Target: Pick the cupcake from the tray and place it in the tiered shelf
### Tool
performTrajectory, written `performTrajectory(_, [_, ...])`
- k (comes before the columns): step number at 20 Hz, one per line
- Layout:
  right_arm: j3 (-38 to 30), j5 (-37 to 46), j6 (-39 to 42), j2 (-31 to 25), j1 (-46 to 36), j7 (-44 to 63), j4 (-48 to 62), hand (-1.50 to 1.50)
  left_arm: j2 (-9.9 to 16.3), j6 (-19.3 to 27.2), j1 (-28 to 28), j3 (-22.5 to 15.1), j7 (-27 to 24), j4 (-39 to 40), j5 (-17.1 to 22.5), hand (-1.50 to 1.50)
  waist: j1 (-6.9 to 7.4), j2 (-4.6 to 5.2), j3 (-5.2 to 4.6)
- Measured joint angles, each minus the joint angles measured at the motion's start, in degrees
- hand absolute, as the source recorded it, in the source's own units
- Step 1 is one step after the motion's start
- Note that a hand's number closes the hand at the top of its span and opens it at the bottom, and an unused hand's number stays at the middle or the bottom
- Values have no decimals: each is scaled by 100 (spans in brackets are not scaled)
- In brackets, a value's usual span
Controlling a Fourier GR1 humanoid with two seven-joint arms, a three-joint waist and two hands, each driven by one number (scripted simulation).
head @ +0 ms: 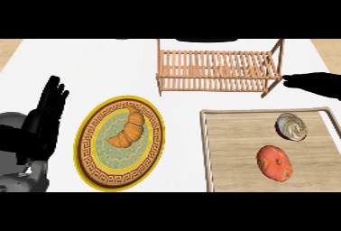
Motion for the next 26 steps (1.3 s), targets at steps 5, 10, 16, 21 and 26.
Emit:
performTrajectory(5, [375,1199,-558,102,361,14,-105,-150,-76,7,-43,-14,121,-97,-111,0,15,4,0])
performTrajectory(10, [470,2064,-1012,340,602,-177,255,-150,-158,-185,113,145,-51,4,-160,0,21,8,-1])
performTrajectory(16, [263,2573,-988,722,583,-557,663,-150,-353,-342,85,295,81,-11,-348,0,19,6,-3])
performTrajectory(21, [241,3061,-1144,1036,596,-856,1064,-150,-470,-388,66,367,265,-153,-554,0,23,6,-3])
performTrajectory(26, [140,3502,-1230,1267,601,-1144,1373,-150,-614,-545,37,520,303,-120,-674,0,17,6,-2])
